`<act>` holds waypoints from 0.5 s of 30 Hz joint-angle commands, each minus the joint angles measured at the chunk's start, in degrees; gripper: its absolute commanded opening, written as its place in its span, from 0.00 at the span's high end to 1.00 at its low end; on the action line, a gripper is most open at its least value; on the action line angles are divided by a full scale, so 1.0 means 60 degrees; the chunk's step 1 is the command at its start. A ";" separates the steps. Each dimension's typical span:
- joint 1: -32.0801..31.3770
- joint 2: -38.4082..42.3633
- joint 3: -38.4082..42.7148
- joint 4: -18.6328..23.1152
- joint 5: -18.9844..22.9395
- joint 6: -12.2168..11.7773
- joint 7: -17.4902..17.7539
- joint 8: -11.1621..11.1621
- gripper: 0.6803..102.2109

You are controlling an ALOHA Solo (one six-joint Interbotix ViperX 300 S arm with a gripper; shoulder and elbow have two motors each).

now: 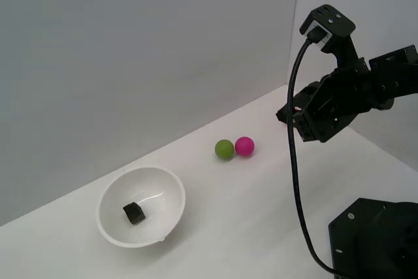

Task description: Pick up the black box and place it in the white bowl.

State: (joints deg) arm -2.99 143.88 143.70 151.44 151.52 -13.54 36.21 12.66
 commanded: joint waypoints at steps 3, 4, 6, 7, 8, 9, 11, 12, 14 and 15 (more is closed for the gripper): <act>0.0161 0.0220 0.0234 0.0220 0.0161 -0.0103 -0.0088 0.0249 0.98; 0.0220 0.0264 0.0264 0.0234 0.0205 -0.0073 -0.0103 0.0249 0.98; 0.0322 0.0381 0.0381 0.0308 0.0264 -0.0029 -0.0161 0.0264 0.98; 0.0337 0.0469 0.0498 0.0337 0.0293 -0.0029 -0.0220 0.0264 0.98; 0.0337 0.0571 0.0586 0.0396 0.0366 -0.0015 -0.0293 0.0264 0.98; 0.0337 0.0674 0.0688 0.0469 0.0425 0.0000 -0.0381 0.0264 0.98; 0.0337 0.0908 0.0938 0.0659 0.0659 -0.0015 -0.0645 0.0264 0.98; 0.0337 0.1040 0.1069 0.0791 0.0806 -0.0015 -0.0762 0.0264 0.98; 0.0322 0.1230 0.1260 0.0967 0.0894 -0.0015 -0.0791 0.0249 0.98; 0.0337 0.1274 0.1304 0.0967 0.0894 -0.0015 -0.0776 0.0249 0.98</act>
State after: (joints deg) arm -0.35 150.91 150.73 157.24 157.06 -13.01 31.73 13.89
